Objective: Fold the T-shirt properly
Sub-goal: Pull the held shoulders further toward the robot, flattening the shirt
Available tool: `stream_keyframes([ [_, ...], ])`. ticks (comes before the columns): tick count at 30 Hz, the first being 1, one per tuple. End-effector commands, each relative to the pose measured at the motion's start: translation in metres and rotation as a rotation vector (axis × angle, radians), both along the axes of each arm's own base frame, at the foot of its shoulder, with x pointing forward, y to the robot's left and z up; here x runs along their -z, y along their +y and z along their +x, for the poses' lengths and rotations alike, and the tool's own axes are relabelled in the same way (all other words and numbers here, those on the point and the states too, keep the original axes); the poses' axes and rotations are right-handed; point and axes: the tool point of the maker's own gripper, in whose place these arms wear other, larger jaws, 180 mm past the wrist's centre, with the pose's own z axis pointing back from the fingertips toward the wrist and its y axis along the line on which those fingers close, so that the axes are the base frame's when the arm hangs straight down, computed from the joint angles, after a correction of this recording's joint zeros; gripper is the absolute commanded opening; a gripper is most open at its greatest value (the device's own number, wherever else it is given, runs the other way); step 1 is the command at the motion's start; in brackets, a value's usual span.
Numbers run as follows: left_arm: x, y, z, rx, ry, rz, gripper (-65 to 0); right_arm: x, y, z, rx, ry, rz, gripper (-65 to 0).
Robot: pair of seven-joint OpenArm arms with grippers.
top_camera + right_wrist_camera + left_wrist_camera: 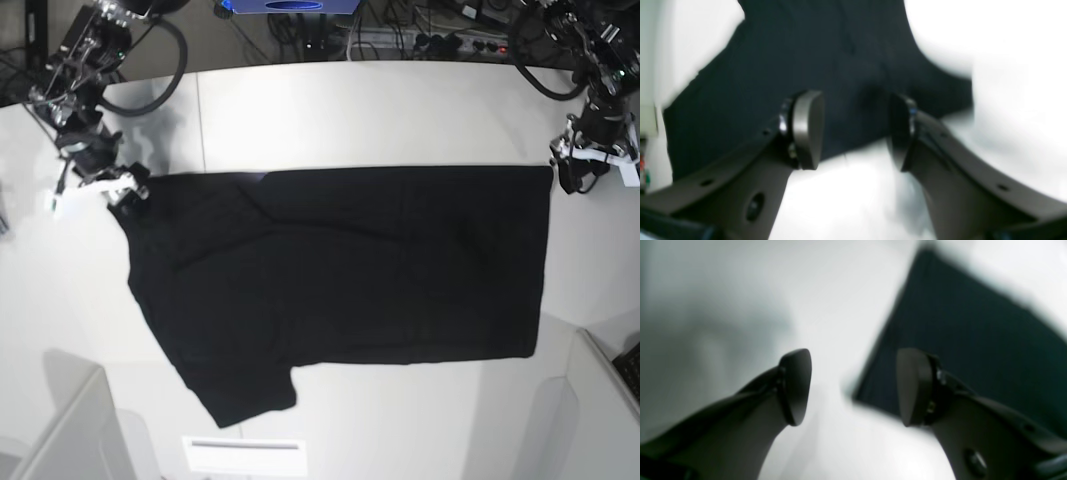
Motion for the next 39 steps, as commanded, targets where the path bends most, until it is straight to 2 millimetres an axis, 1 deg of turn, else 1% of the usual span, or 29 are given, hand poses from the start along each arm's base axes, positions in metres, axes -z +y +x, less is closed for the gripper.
stream_keyframes([
  [1,-0.008,0.000,0.001,0.009,-0.036,0.017,-26.0,-0.009,0.000,0.002,0.009,-0.043,-0.001,-33.9],
  [3,0.002,-0.001,-0.013,-0.005,-0.020,-0.001,-26.0,0.005,0.010,-0.013,0.021,0.000,0.034,-33.8],
  [5,0.014,0.000,-0.022,-0.034,-0.011,-0.036,-26.0,0.013,0.018,-0.023,0.032,0.023,0.060,-33.6],
  [8,0.024,-0.002,-0.017,-0.037,-0.014,-0.070,-26.0,0.011,0.014,-0.022,0.066,-0.009,0.047,-33.6],
  [11,0.037,-0.002,-0.018,-0.057,0.001,-0.109,-26.0,0.009,0.008,-0.022,0.091,-0.035,0.033,-33.6],
  [12,0.041,-0.002,-0.015,-0.063,-0.001,-0.124,-26.0,0.010,0.007,-0.024,0.096,-0.035,0.031,-33.6],
  [17,0.059,-0.005,-0.006,-0.088,0.001,-0.195,-26.0,0.030,0.006,-0.030,0.118,0.005,0.051,-33.6],
  [19,0.062,-0.006,-0.001,-0.091,-0.004,-0.211,-26.0,0.034,0.007,-0.031,0.118,0.016,0.058,-33.6],
  [25,0.057,-0.006,0.014,-0.095,-0.034,-0.217,-26.0,0.036,0.007,-0.031,0.118,0.020,0.060,-33.5],
  [28,0.053,-0.007,0.024,-0.090,-0.054,-0.221,-26.0,0.036,0.007,-0.028,0.121,0.015,0.066,-33.5],
  [32,0.064,-0.010,0.031,-0.102,-0.051,-0.268,-26.0,0.041,0.008,-0.022,0.125,0.017,0.083,-33.5],
  [33,0.068,-0.011,0.032,-0.105,-0.046,-0.280,-26.0,0.043,0.008,-0.023,0.128,0.023,0.087,-33.5],
  [35,0.074,-0.014,0.031,-0.106,-0.035,-0.298,-26.0,0.041,0.008,-0.018,0.136,0.009,0.091,-33.5],
  [39,0.076,-0.015,0.031,-0.106,-0.031,-0.304,-26.2,0.049,-0.015,-0.016,0.233,-0.003,0.091,-33.6],
])
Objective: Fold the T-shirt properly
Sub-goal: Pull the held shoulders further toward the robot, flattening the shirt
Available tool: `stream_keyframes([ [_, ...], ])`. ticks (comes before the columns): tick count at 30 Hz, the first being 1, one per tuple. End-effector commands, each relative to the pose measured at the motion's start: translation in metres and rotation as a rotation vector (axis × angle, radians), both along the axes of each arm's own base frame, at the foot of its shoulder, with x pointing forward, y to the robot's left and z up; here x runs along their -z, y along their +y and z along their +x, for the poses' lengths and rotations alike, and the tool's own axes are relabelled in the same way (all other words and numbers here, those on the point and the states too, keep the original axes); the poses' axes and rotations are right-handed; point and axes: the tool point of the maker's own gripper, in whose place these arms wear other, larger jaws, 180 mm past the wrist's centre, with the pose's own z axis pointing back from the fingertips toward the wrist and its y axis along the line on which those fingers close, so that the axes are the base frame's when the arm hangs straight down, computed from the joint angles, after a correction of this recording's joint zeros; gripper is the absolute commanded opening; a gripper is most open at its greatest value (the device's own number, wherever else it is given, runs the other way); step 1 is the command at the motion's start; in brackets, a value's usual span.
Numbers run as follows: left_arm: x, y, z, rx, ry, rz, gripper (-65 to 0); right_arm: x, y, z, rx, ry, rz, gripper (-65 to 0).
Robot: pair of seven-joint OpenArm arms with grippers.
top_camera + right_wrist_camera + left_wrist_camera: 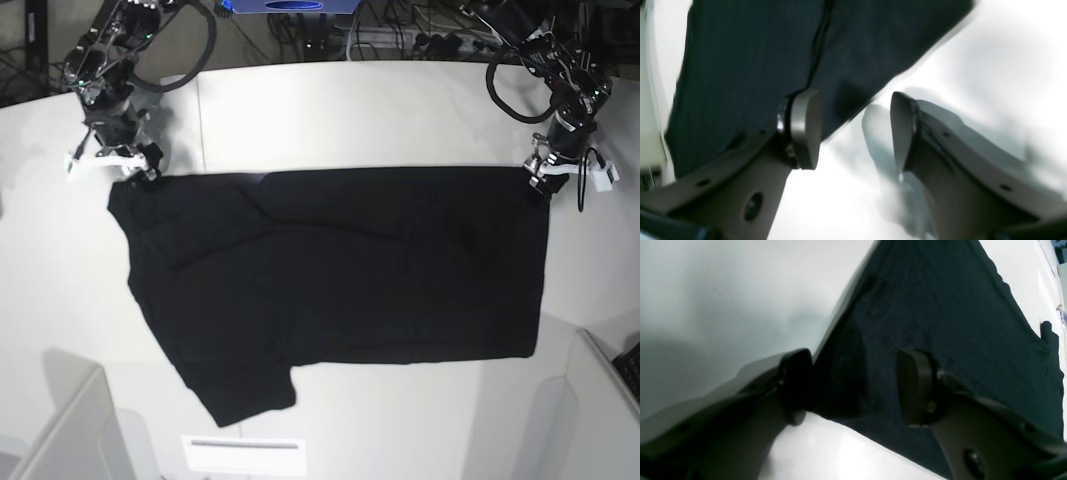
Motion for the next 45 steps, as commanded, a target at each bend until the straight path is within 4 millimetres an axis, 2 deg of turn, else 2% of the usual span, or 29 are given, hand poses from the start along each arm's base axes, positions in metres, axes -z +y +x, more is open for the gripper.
stream_keyframes([
  [1,0.003,0.001,-0.003,0.009,0.032,0.004,-26.2,-0.005,-0.011,0.005,0.025,-0.028,-0.013,-33.6],
  [4,0.003,0.001,-0.003,0.009,0.032,0.004,-26.2,0.007,-0.022,0.003,0.066,-0.001,0.012,-33.6],
  [9,0.003,0.001,-0.003,0.009,0.032,0.004,-26.2,0.015,-0.021,0.008,0.069,0.017,0.047,-33.5],
  [15,0.003,0.001,-0.003,0.009,0.032,0.004,-26.2,0.020,-0.024,0.023,0.070,0.014,0.064,-33.5],
  [23,0.003,0.001,-0.004,0.009,0.033,0.003,-26.5,0.042,-0.024,0.021,0.072,0.069,0.104,-34.4],
  [24,0.003,0.001,-0.004,0.009,0.033,0.003,-28.0,0.043,-0.024,0.021,0.072,0.072,0.108,-34.5],
  [26,0.003,0.001,-0.004,0.009,0.033,0.003,-36.0,0.044,-0.023,0.020,0.072,0.075,0.109,-37.2],
  [28,0.003,0.001,-0.004,0.009,0.033,0.003,-48.2,0.044,-0.023,0.020,0.073,0.074,0.110,-46.8],
  [30,0.003,0.001,-0.004,0.009,0.033,0.003,-61.4,0.045,-0.023,0.019,0.073,0.077,0.111,-61.5],
  [31,0.003,0.001,-0.004,0.009,0.033,0.003,-65.0,0.045,-0.023,0.019,0.071,0.076,0.111,-65.0],
  [36,0.004,0.001,-0.005,0.011,0.037,0.005,-65.0,0.044,-0.023,0.018,0.069,0.077,0.112,-65.0],
  [39,0.000,0.011,-0.009,0.012,0.047,0.032,-65.0,0.043,-0.025,0.010,0.067,0.085,0.097,-65.0],
  [45,0.001,0.021,-0.034,0.024,0.095,0.074,-65.0,0.035,-0.025,-0.008,0.038,0.104,0.070,-65.0],
])
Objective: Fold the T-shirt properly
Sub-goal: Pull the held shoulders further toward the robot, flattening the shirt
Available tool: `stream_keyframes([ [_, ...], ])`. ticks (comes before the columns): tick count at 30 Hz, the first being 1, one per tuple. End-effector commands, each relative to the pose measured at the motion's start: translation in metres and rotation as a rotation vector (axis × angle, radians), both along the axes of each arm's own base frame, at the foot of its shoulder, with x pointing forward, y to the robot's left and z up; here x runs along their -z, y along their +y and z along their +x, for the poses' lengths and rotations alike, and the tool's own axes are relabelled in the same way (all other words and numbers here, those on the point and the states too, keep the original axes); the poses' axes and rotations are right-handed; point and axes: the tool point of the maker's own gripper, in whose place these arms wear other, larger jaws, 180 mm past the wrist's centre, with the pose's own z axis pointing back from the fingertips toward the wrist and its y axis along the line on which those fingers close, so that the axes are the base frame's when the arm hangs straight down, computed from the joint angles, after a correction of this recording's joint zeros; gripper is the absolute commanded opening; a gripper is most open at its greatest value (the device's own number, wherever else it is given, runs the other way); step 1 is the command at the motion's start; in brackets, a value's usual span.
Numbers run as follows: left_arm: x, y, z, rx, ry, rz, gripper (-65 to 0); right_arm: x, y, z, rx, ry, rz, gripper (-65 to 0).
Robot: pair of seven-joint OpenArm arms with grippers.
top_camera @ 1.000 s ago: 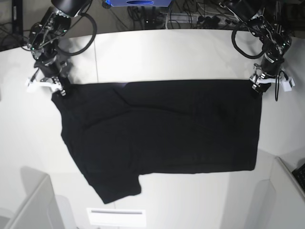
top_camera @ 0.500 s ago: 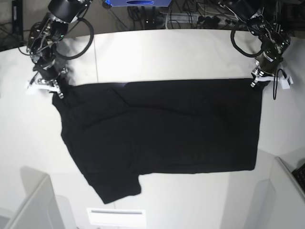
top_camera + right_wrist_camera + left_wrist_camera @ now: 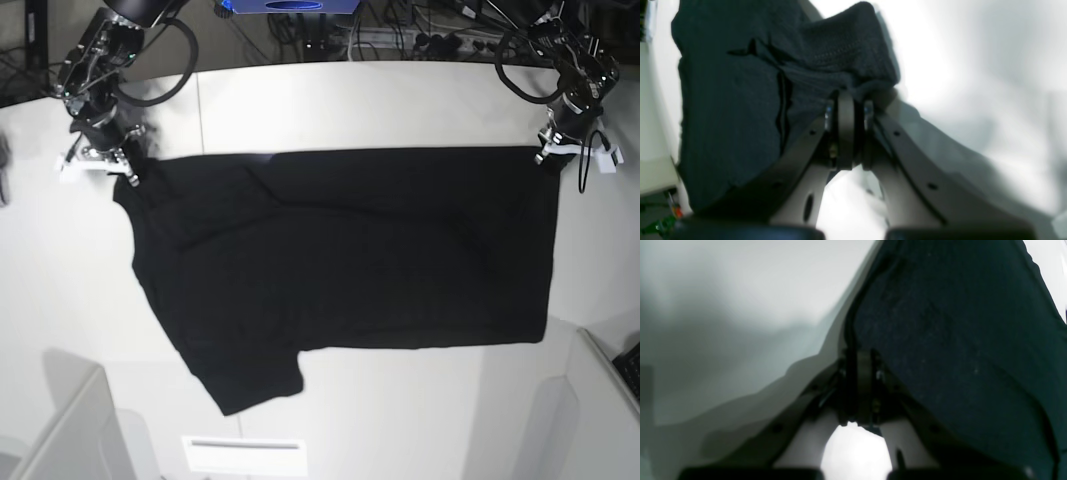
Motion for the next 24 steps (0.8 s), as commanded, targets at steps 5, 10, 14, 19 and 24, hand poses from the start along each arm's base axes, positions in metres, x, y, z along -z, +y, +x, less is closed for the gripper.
stream_keyframes([
  [5,-0.016,0.013,-0.025,0.030,0.042,0.099,-65.0,-0.002,0.004,-0.036,-0.035,0.088,-0.014,-65.0],
  [10,-0.028,0.019,-0.042,0.056,0.069,0.162,-65.0,-0.013,0.010,-0.055,-0.047,0.092,-0.044,-65.0],
  [14,-0.033,0.020,-0.054,0.070,0.092,0.190,-65.0,-0.013,0.009,-0.069,-0.039,0.115,-0.052,-65.0],
  [19,-0.030,0.022,-0.065,0.068,0.119,0.193,-65.0,-0.006,0.010,-0.090,-0.042,0.162,-0.049,-65.0],
  [24,-0.027,0.021,-0.073,0.070,0.139,0.189,-65.0,-0.003,0.013,-0.098,-0.049,0.180,-0.045,-65.0],
])
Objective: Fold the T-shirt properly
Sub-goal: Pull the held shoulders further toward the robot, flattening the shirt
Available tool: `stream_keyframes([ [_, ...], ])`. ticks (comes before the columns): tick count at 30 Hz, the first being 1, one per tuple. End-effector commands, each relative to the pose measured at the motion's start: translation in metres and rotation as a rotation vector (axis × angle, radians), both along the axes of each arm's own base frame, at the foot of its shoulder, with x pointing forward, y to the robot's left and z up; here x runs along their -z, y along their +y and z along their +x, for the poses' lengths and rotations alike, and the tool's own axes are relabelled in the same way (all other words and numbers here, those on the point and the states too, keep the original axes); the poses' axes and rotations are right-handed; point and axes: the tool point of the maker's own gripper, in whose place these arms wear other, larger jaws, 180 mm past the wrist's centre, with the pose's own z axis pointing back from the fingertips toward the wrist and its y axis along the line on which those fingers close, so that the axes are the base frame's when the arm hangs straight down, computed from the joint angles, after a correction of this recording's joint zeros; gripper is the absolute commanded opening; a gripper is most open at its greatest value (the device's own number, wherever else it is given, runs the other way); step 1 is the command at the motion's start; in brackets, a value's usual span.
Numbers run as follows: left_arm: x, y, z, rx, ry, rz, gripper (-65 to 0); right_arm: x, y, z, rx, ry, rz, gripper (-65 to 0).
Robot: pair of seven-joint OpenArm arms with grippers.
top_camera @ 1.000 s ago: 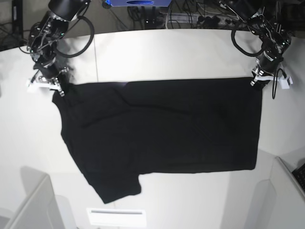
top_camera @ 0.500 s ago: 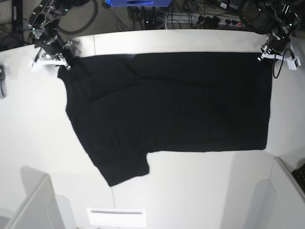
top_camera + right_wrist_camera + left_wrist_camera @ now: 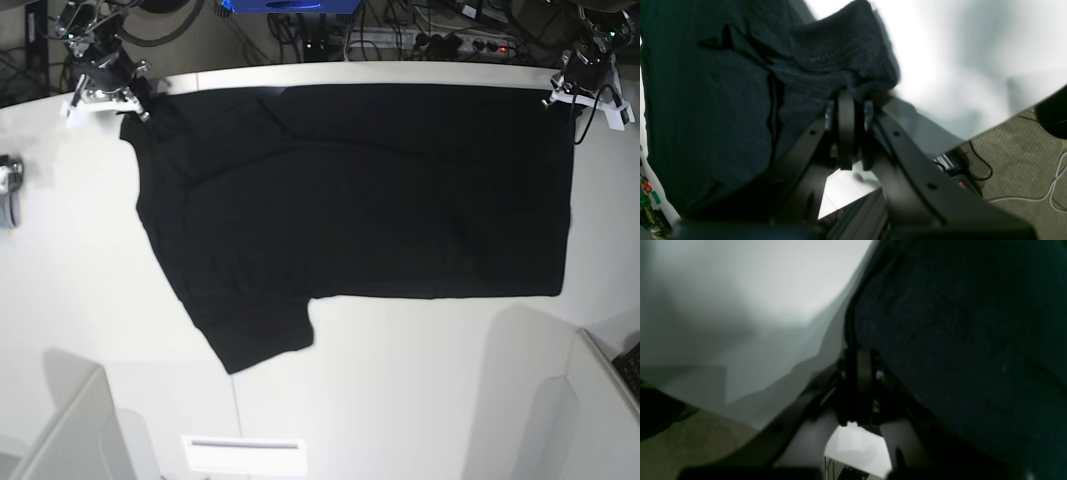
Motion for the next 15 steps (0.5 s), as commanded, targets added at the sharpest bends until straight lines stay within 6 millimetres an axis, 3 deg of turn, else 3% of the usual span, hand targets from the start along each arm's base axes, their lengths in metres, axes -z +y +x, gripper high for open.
stream_keyframes([
  [1,-0.010,0.008,0.001,0.002,-0.024,0.032,-65.0,0.001,-0.003,-0.007,-0.006,0.028,-0.017,-65.0],
  [15,-0.010,0.009,-0.002,0.002,-0.017,0.034,-65.0,-0.014,0.006,-0.009,-0.021,0.000,0.035,-65.0],
])
